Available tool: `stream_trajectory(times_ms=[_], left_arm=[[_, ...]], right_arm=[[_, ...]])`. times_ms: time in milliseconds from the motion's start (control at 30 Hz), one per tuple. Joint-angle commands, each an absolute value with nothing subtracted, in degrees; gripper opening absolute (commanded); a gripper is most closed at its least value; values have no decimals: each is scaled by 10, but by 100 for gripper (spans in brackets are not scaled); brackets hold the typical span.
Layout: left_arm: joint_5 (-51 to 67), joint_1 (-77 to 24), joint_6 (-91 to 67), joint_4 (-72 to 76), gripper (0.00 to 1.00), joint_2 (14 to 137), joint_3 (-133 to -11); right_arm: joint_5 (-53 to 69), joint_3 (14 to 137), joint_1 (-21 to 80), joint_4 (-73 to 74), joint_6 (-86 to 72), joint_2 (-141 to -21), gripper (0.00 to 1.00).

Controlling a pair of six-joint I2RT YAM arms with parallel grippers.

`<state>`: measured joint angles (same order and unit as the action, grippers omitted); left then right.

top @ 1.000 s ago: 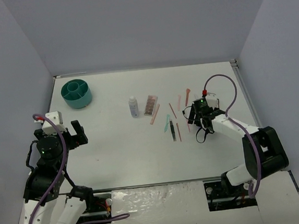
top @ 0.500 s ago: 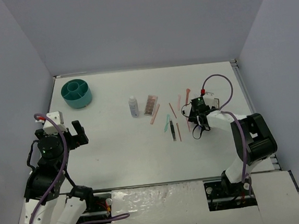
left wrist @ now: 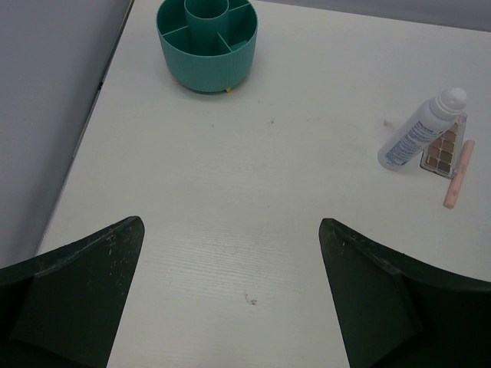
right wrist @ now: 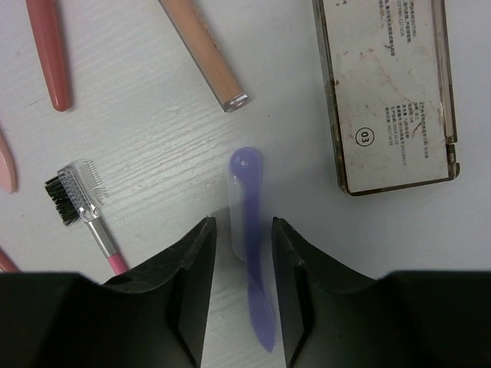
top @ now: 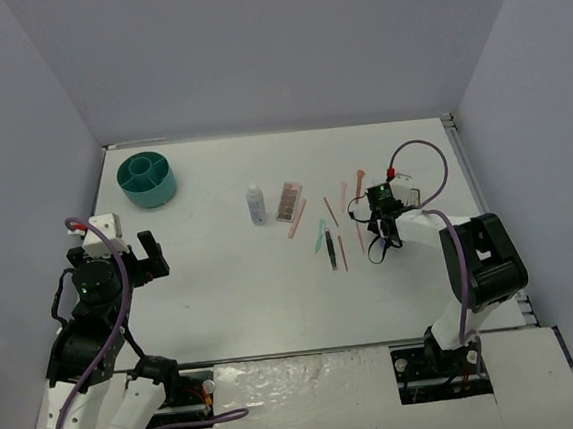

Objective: Organize the makeup

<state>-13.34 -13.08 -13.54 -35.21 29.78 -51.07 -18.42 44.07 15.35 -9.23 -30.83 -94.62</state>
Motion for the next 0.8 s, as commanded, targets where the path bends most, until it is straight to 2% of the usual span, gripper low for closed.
stream_trajectory(times_ms=[0,100,133,333,600,767], left_arm=[[-129,-133,-127,-309,97,304,-519],[-121,-133,-127,-308,97,302,-519],[-120,-133,-127,-308,97,302,-519],[-38,-133,-152,-305,97,325,-541],[207,-134,-223,-295,97,461,-617],[283,-152,-287,-234,97,523,-651]], right_arm=[[-176,443,151,-80,-313,-952,18],[-172,441,153,-84,-304,-931,2],[-171,440,154,-85,-302,-927,0],[-153,438,203,-100,-232,-819,0],[-34,424,358,-220,-74,-630,0],[75,423,408,-319,-19,-622,0]])
